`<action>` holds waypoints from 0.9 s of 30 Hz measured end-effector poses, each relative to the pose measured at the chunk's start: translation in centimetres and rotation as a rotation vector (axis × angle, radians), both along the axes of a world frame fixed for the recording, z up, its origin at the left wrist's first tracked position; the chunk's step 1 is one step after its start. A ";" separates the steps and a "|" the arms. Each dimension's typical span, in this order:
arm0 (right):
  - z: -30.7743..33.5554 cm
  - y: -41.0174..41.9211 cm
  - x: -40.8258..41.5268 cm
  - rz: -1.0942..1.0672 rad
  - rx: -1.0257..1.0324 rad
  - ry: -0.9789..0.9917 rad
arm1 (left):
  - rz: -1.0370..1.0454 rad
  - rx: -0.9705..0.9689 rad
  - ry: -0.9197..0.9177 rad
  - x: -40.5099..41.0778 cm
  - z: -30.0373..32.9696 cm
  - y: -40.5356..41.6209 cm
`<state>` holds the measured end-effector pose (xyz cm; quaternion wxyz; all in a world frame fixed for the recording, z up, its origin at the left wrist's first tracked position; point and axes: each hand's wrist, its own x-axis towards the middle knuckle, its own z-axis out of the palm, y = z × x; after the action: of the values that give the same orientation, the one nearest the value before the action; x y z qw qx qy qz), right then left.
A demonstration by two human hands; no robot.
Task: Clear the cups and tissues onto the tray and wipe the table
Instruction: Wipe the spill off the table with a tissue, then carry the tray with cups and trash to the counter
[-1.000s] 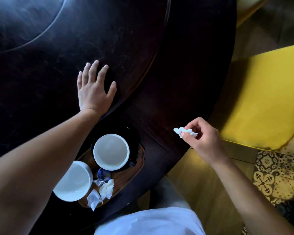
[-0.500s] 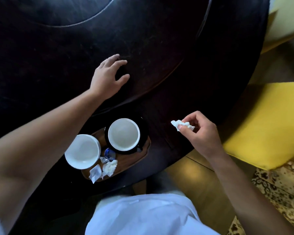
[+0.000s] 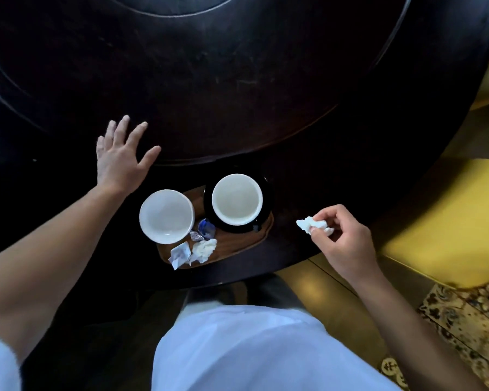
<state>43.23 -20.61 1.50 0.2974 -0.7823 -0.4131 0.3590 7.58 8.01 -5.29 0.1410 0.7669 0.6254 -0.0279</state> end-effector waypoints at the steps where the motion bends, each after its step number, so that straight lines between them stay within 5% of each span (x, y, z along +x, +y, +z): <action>1: -0.2 -0.1 -0.9 0.006 0.014 -0.015 | -0.006 -0.014 -0.006 -0.4 -0.2 0.0; 11: -4.4 -1.4 -13.4 0.203 0.026 -0.214 | -0.037 -0.039 -0.081 -1.4 -1.7 0.0; 27: -8.1 0.0 -19.1 0.084 -0.046 -0.501 | -0.105 -0.022 -0.072 -2.2 -2.6 -0.2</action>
<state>24.09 -20.57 -6.63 0.1525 -0.8356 -0.4977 0.1755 5.42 7.85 -7.92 0.1702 0.7975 0.5786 -0.0144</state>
